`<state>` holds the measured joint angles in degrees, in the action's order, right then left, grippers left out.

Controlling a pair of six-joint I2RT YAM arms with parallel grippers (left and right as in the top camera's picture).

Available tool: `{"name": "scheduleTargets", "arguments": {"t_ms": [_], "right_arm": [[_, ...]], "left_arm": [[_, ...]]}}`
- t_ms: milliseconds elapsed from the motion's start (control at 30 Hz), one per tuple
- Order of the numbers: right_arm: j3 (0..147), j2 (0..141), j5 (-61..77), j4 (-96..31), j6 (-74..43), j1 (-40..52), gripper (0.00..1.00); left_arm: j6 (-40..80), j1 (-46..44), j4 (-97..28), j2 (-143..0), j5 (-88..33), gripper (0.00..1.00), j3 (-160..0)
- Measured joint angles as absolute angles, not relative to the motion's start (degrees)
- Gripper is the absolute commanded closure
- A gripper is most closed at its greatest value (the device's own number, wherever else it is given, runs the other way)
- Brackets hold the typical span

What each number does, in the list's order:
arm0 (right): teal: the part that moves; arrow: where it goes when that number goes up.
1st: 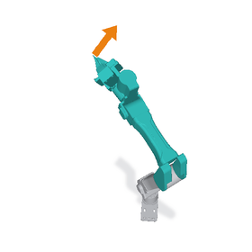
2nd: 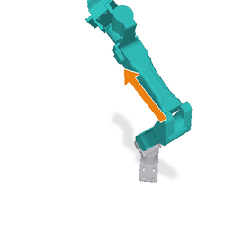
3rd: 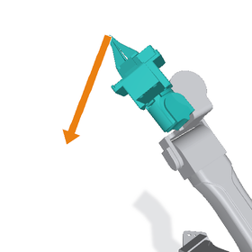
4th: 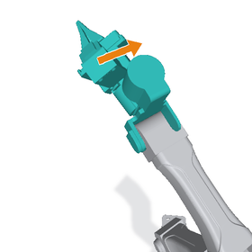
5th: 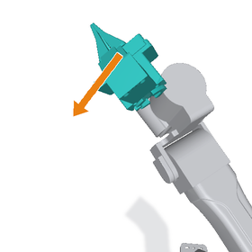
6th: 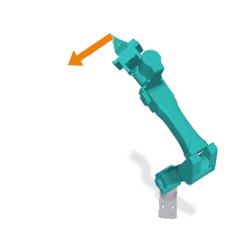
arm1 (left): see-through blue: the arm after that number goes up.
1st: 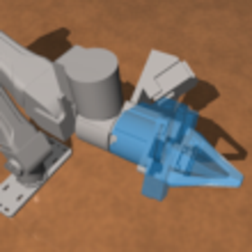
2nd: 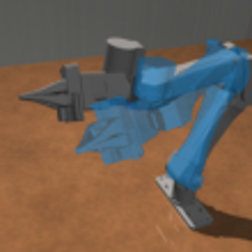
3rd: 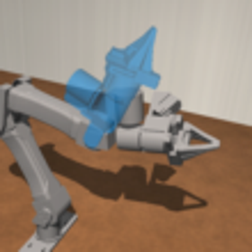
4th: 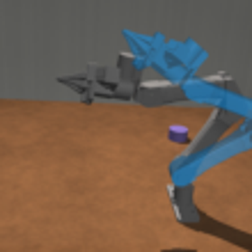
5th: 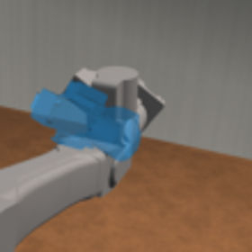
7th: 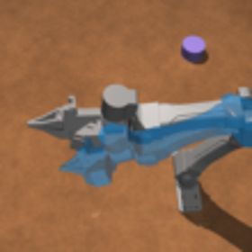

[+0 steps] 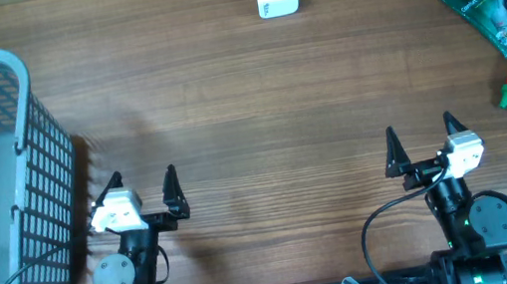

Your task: Scan the item barcode

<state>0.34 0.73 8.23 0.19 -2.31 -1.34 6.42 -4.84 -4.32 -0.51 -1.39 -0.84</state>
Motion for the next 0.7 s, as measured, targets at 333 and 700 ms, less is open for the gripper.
{"name": "scheduleTargets", "arguments": {"t_ms": [333, 700], "right_arm": [[0.4, 0.7, 8.2, 0.2, -2.3, -1.3, 0.00], [0.4, 0.7, 8.2, 0.2, -2.3, -1.3, 0.00]], "left_arm": [[7.2, -4.8, -4.3, -0.5, -1.4, 0.00, -0.8], [8.1, -4.8, -4.3, -0.5, -1.4, 0.00, -0.8]]}}
